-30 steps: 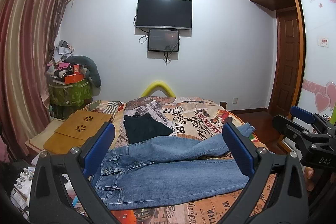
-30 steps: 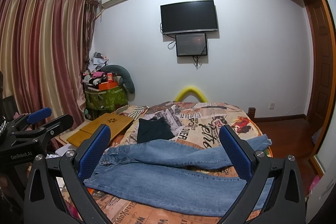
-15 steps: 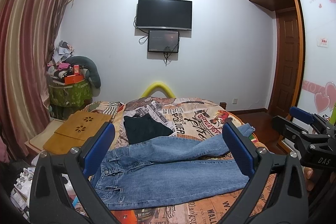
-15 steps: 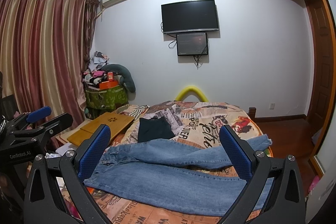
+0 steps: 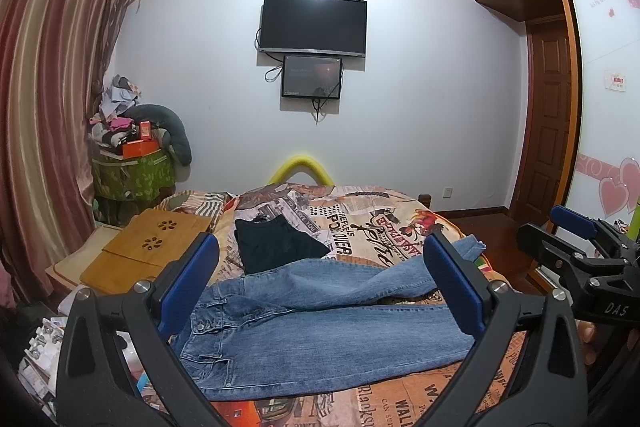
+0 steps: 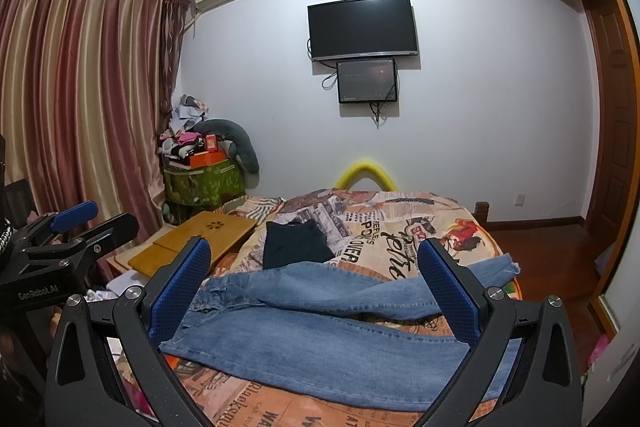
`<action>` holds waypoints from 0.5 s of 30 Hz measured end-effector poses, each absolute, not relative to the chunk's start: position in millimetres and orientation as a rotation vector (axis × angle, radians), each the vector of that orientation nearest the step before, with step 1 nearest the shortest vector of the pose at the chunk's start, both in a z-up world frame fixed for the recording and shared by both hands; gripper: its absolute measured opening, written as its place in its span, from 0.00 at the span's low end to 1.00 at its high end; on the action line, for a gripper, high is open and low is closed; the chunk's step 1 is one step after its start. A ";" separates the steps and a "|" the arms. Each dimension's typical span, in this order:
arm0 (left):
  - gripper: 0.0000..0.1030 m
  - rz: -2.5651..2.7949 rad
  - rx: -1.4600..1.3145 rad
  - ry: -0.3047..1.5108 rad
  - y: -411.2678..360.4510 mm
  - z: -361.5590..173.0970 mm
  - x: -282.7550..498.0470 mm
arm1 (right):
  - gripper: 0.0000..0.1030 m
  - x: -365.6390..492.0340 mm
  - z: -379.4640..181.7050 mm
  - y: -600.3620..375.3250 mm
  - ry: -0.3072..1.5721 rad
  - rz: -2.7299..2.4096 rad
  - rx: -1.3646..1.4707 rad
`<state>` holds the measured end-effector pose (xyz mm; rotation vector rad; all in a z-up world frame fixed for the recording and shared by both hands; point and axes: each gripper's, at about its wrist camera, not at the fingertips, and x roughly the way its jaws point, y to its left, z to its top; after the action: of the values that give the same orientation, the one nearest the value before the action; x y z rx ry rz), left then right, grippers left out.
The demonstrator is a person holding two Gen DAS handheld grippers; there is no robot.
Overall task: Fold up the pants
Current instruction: 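Lower both grippers to the jeans, left at the waistband, right at the leg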
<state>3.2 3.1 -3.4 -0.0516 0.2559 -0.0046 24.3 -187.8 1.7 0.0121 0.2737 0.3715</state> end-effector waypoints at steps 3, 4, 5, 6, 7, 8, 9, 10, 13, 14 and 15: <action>1.00 -0.005 -0.053 0.254 5.2 -4.2 5.1 | 1.00 28.7 0.3 -187.7 0.282 0.366 0.002; 1.00 0.000 -0.050 0.255 6.5 -4.5 6.3 | 1.00 30.6 -0.3 -187.4 0.284 0.367 0.000; 1.00 0.001 -0.047 0.259 8.2 -5.0 8.4 | 1.00 32.9 -1.5 -187.7 0.287 0.368 0.000; 1.00 0.000 -0.047 0.263 9.0 -6.0 11.2 | 1.00 36.2 -2.7 -188.1 0.291 0.368 0.002; 1.00 -0.001 -0.048 0.267 10.1 -6.8 14.5 | 1.00 40.0 -4.2 -188.2 0.296 0.368 0.003; 1.00 -0.002 -0.050 0.273 11.5 -7.1 18.6 | 1.00 43.4 -5.5 -188.1 0.300 0.367 0.003; 1.00 -0.003 -0.053 0.281 13.7 -8.5 23.9 | 1.00 48.8 -7.3 -188.1 0.304 0.366 0.000; 1.00 0.000 -0.056 0.292 16.4 -10.1 30.6 | 1.00 52.2 -8.5 -187.5 0.306 0.365 -0.005; 1.00 0.020 -0.067 0.321 27.0 -15.9 49.9 | 1.00 67.7 -13.8 -184.7 0.316 0.354 -0.037; 1.00 0.029 -0.069 0.333 31.0 -18.1 56.8 | 1.00 72.4 -15.4 -184.0 0.317 0.348 -0.047; 1.00 0.047 -0.068 0.346 36.5 -21.6 66.9 | 1.00 81.1 -17.9 -183.3 0.322 0.347 -0.060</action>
<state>66.9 36.5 -21.6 -0.0681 0.3465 0.0469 81.1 -183.3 -17.9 -0.0600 0.3225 0.3473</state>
